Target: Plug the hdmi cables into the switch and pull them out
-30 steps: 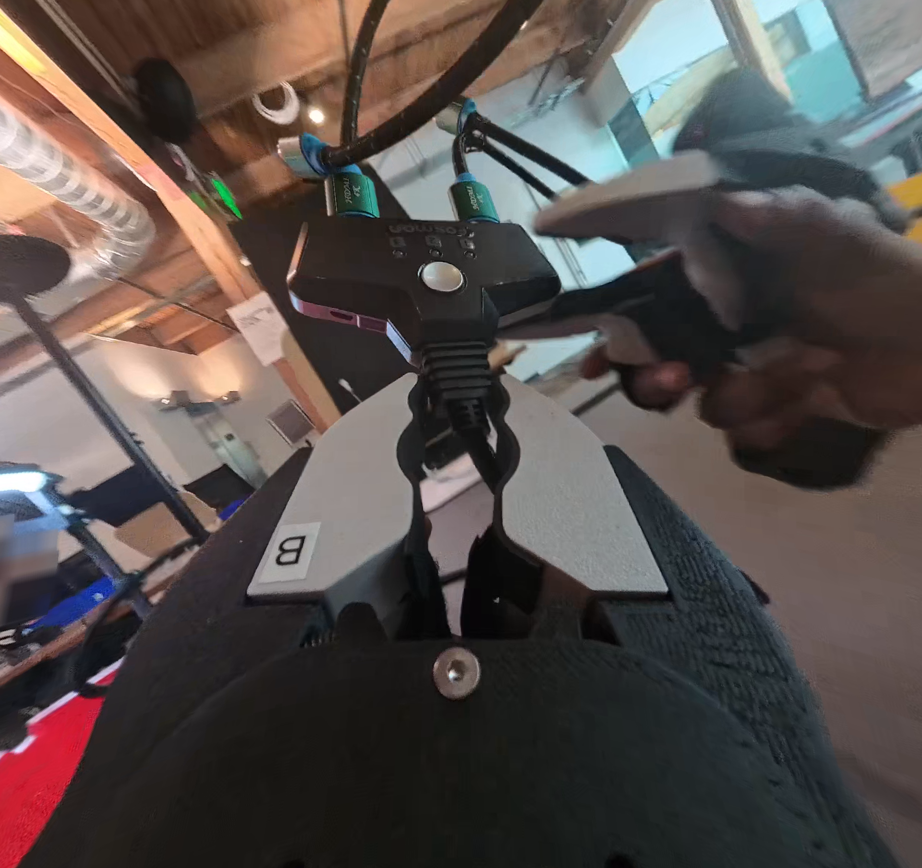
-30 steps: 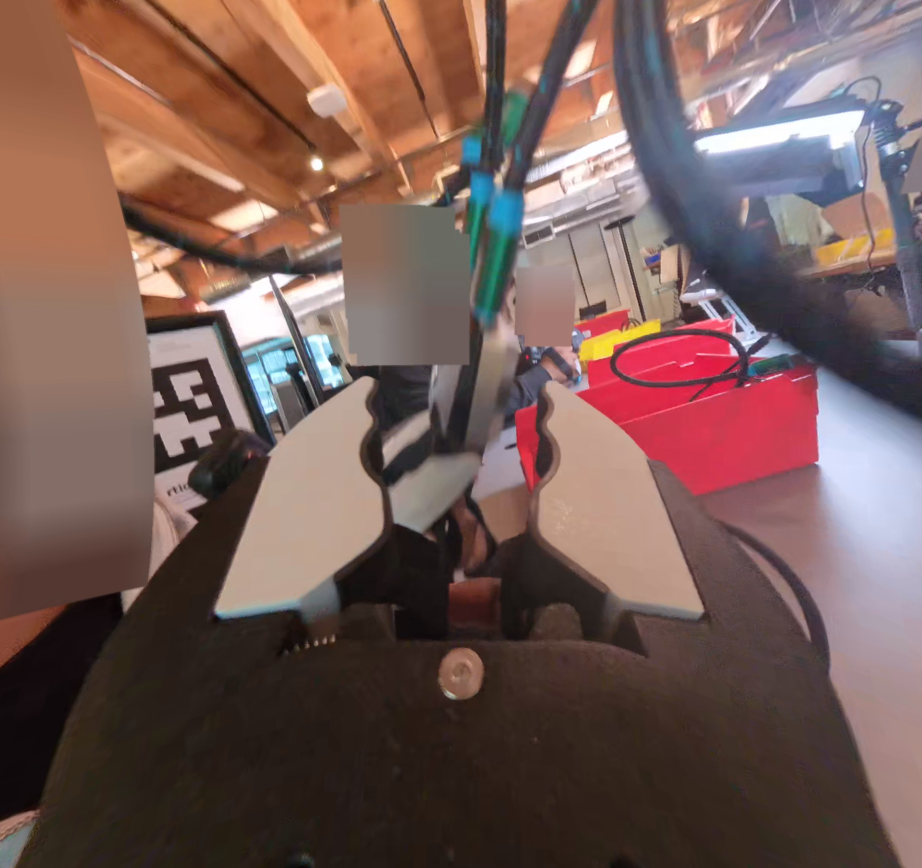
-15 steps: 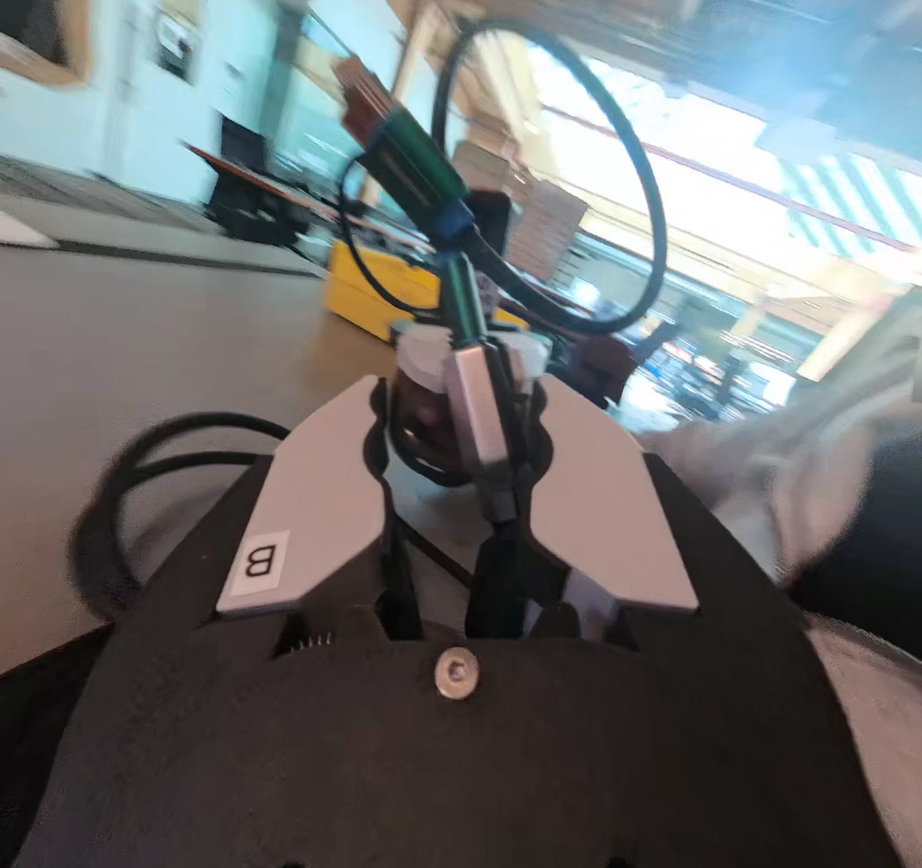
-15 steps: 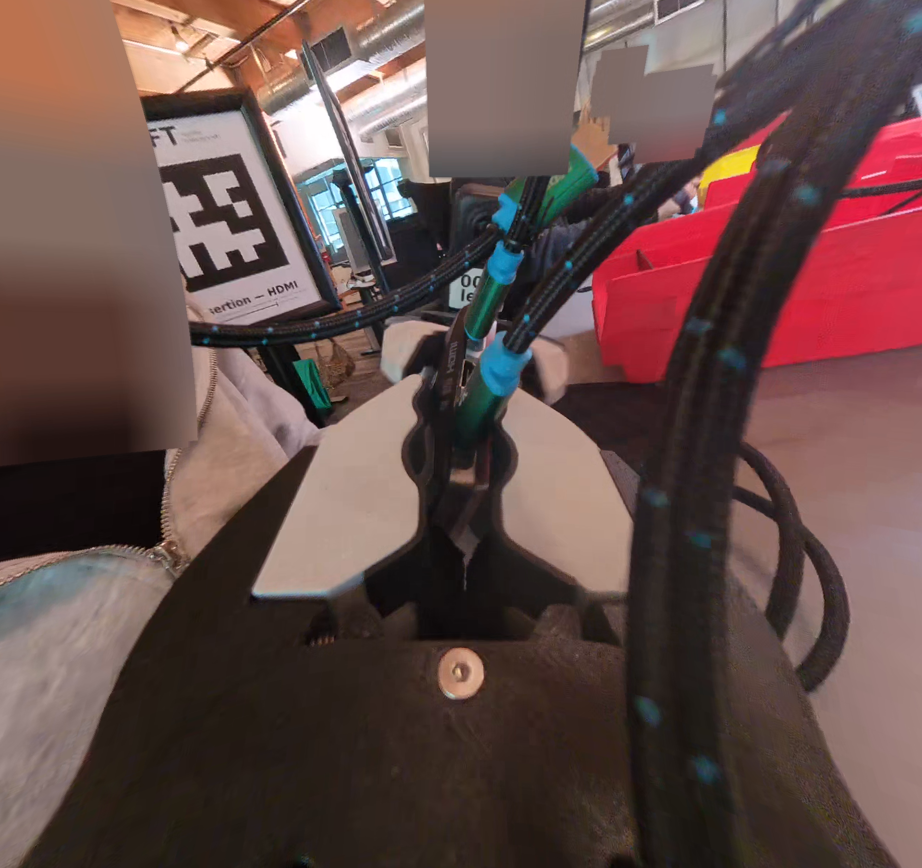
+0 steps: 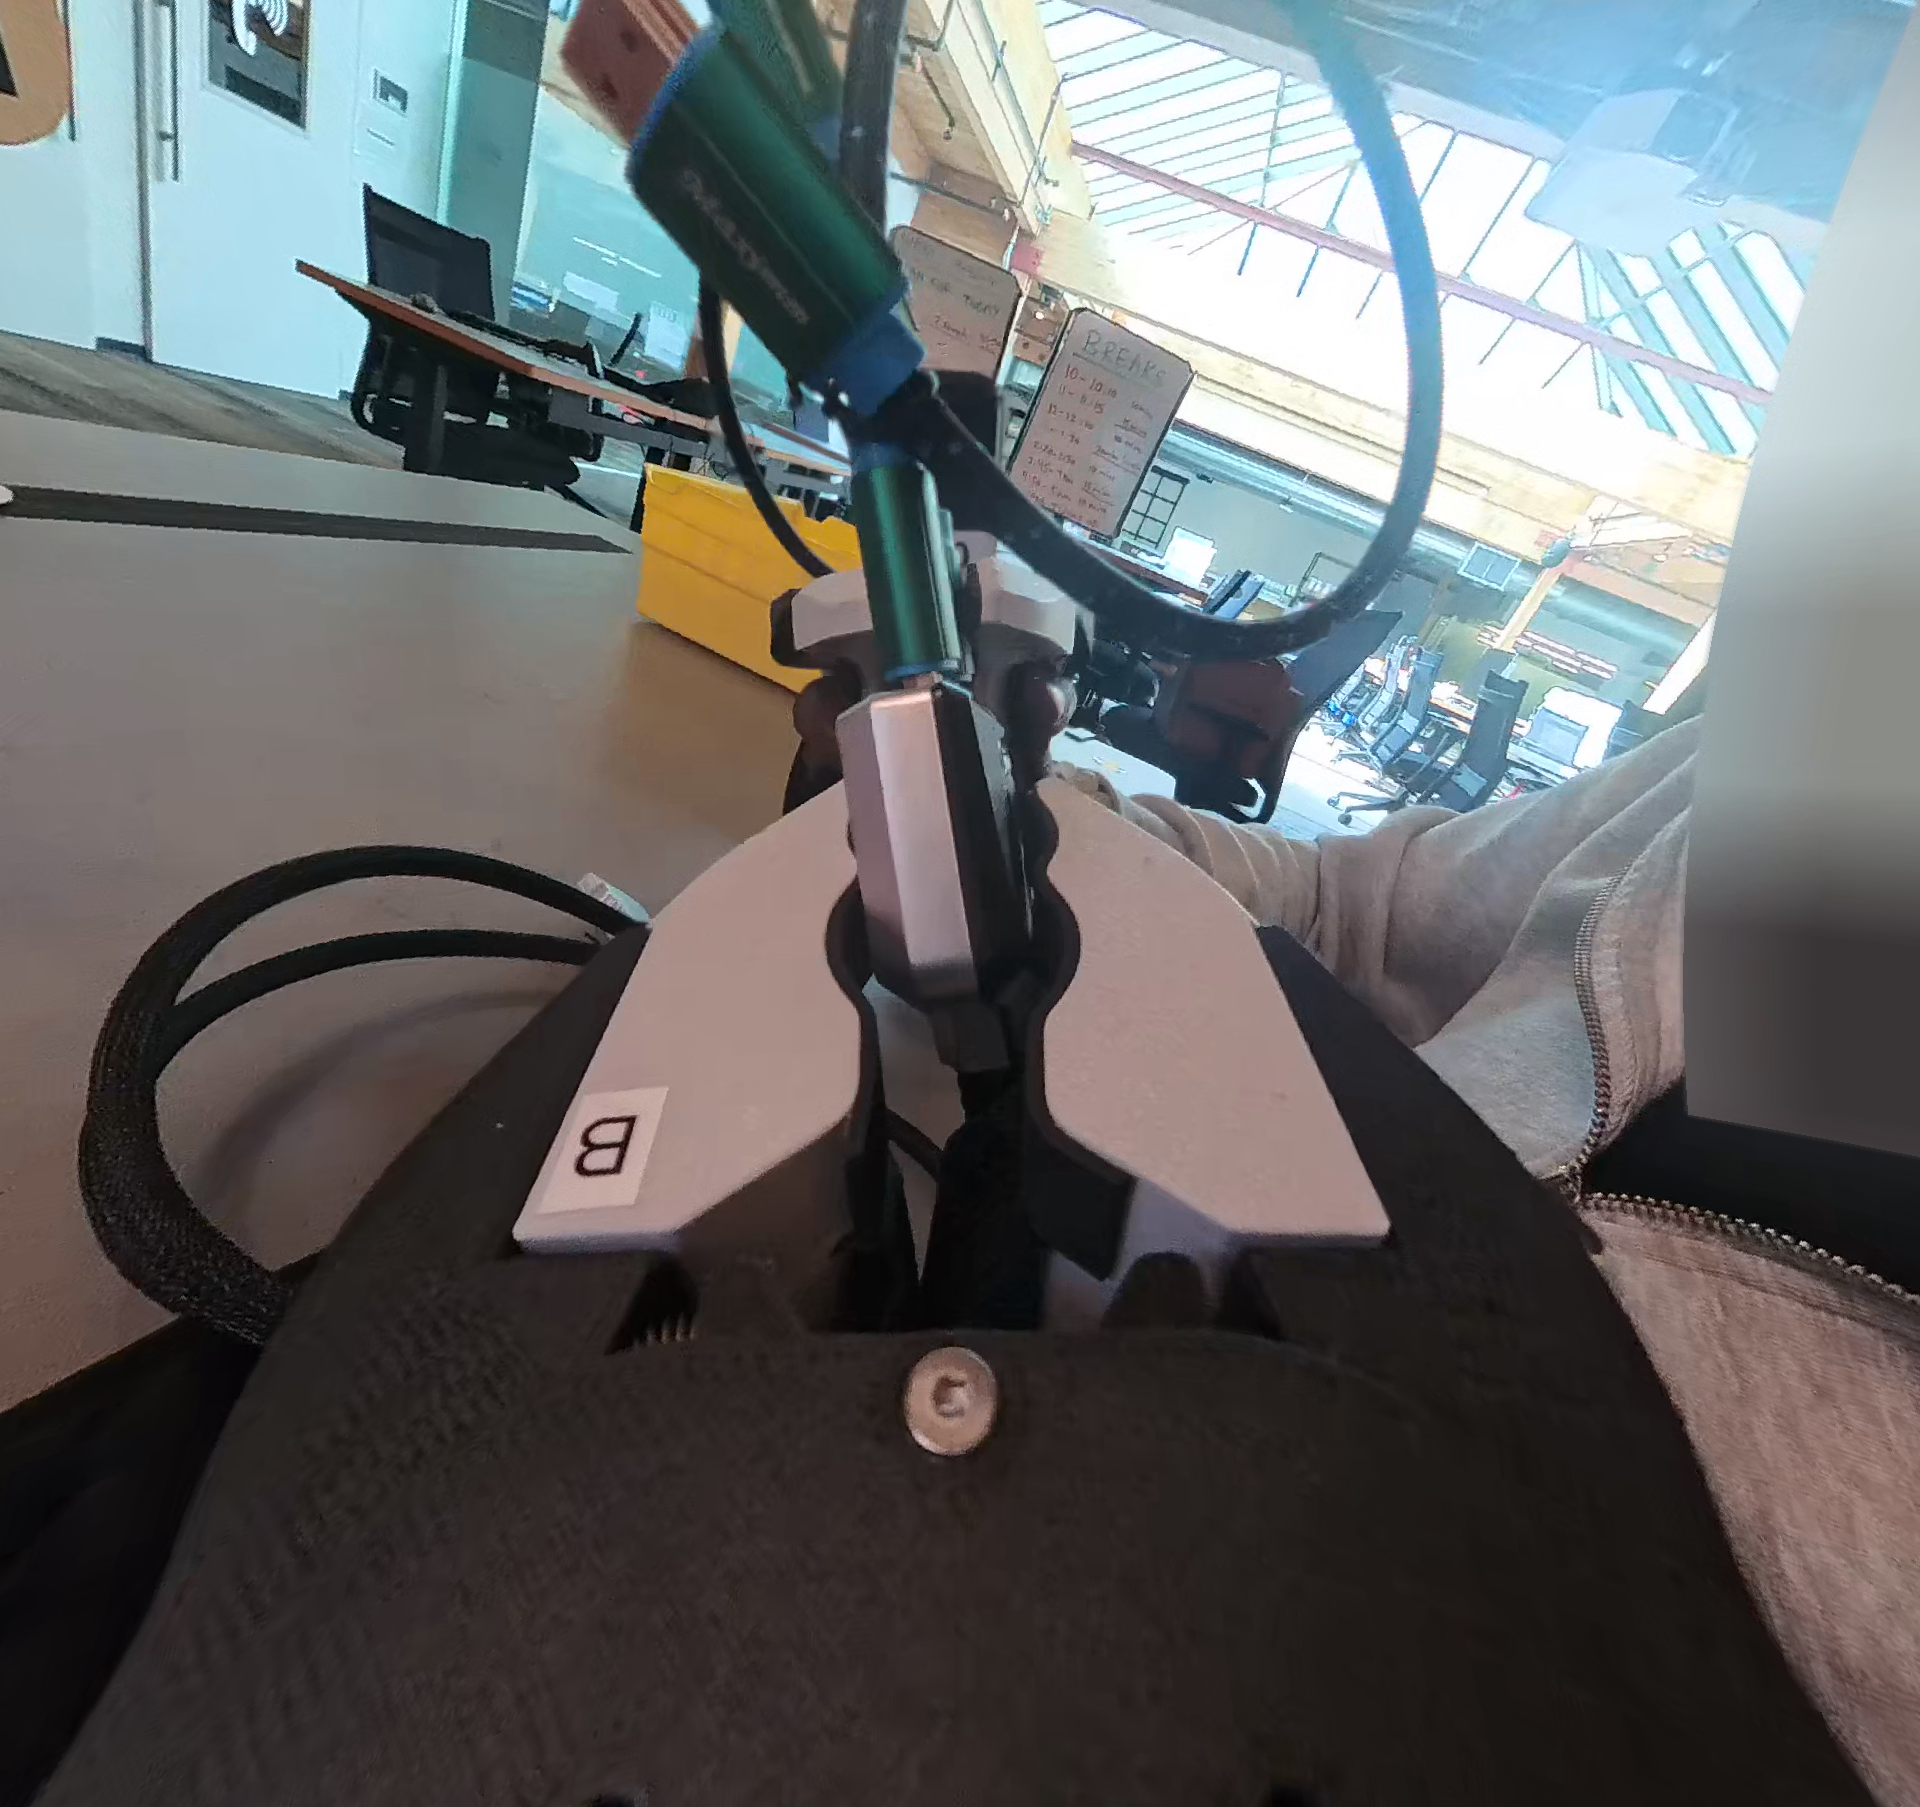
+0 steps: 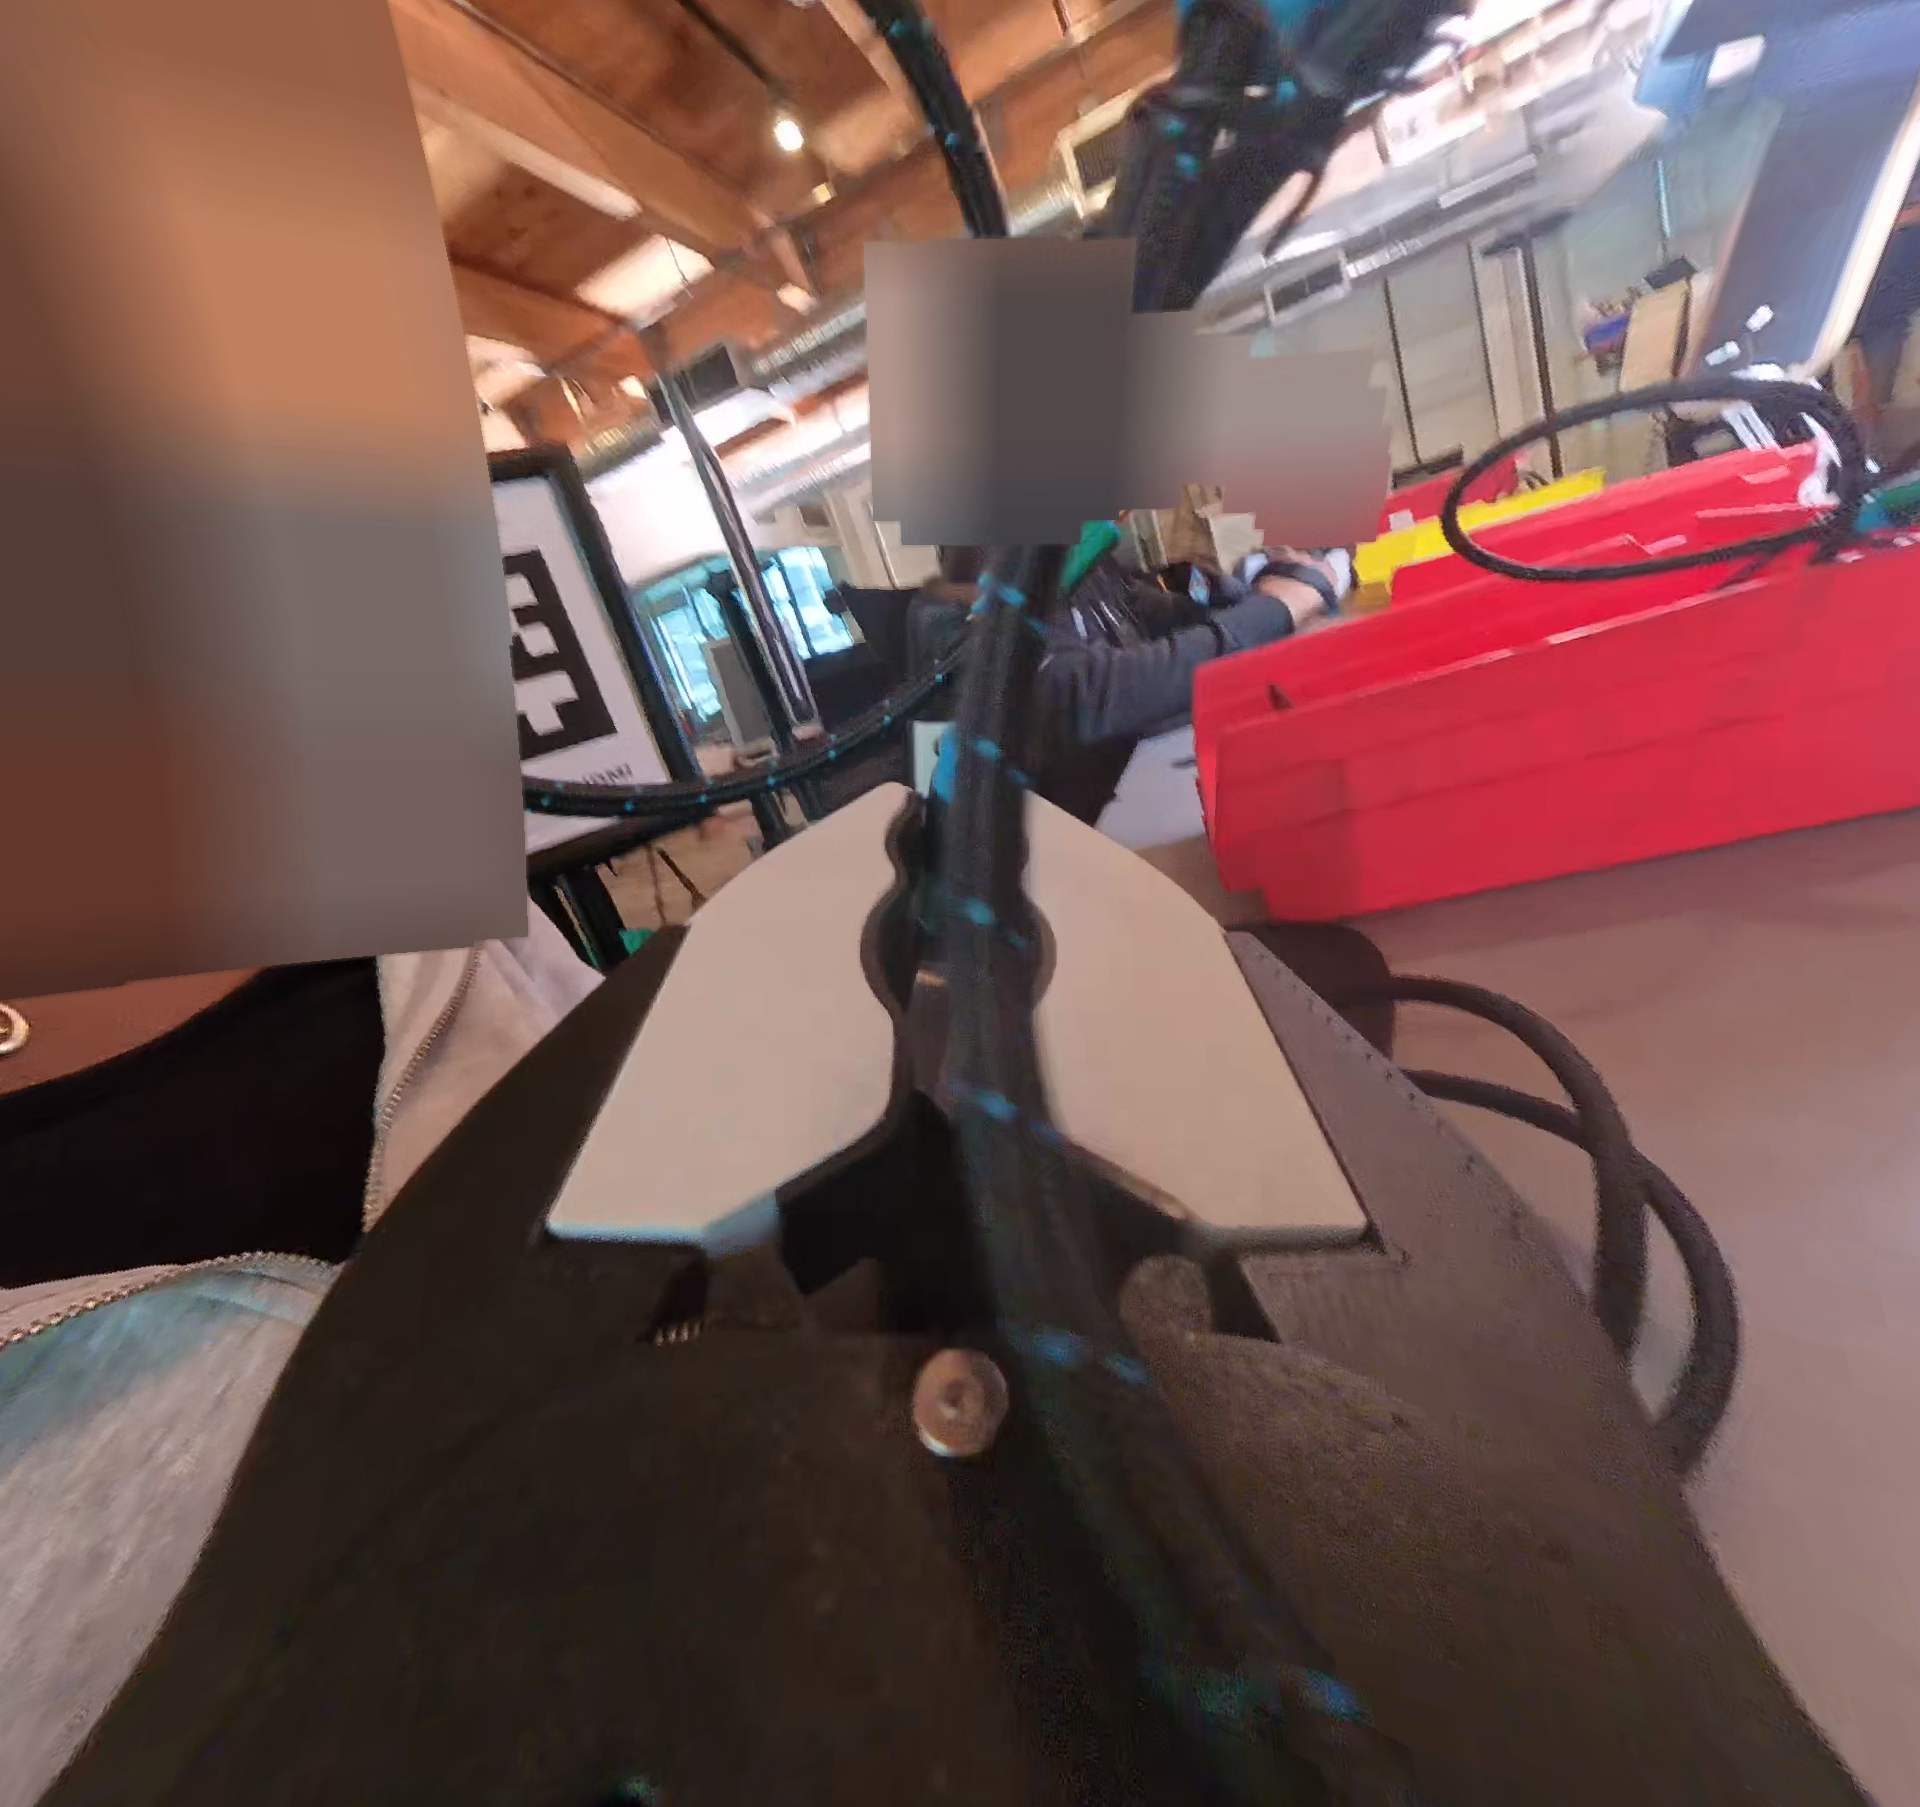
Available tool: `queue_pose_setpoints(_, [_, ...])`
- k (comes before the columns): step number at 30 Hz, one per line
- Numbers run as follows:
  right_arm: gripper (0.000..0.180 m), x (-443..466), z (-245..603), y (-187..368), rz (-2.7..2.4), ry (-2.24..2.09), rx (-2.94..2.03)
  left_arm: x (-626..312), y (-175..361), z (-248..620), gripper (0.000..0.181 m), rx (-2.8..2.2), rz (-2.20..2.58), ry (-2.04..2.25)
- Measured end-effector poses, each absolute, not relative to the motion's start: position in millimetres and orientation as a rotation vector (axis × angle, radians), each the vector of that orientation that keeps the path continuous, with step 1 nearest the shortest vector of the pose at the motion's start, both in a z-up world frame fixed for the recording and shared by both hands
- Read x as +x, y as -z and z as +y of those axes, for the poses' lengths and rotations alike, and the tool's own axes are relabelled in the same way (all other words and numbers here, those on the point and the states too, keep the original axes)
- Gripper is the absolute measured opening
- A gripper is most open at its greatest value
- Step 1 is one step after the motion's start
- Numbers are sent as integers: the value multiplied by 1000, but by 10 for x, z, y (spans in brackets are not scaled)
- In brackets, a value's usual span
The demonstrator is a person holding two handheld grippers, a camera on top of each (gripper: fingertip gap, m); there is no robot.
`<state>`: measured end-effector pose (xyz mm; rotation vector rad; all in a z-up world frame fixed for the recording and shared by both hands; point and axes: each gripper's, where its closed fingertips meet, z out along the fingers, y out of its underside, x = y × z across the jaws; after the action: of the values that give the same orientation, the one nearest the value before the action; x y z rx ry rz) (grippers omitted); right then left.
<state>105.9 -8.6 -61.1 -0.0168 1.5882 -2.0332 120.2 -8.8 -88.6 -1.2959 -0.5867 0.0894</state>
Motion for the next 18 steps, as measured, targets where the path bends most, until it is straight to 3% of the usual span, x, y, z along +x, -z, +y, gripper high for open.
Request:
queue_pose_setpoints(3, [13, 1152, -128, 579, 1480, 2054, -11, 1221, 930, 62, 50, -1340, -585, -77])
queue_pose_setpoints(4, [12, 1195, -148, 573, 1462, 2066, -23, 1239, 967, 145, 51, -1370, -579, -64])
queue_pose_setpoints(6, [15, 1243, -140, 518, 1425, 2101, -56, 1241, 962, 202, 37, -1368, -574, -91])
queue_pose_setpoints(14, [24, 1082, -143, 630, 1696, 2115, -36, 1191, 1006, 156, 37, -1354, -635, -38])
queue_pose_setpoints(18, [15, 1076, -133, 671, 1757, 2042, -49, 1153, 1046, 154, 37, -1368, -670, -36])
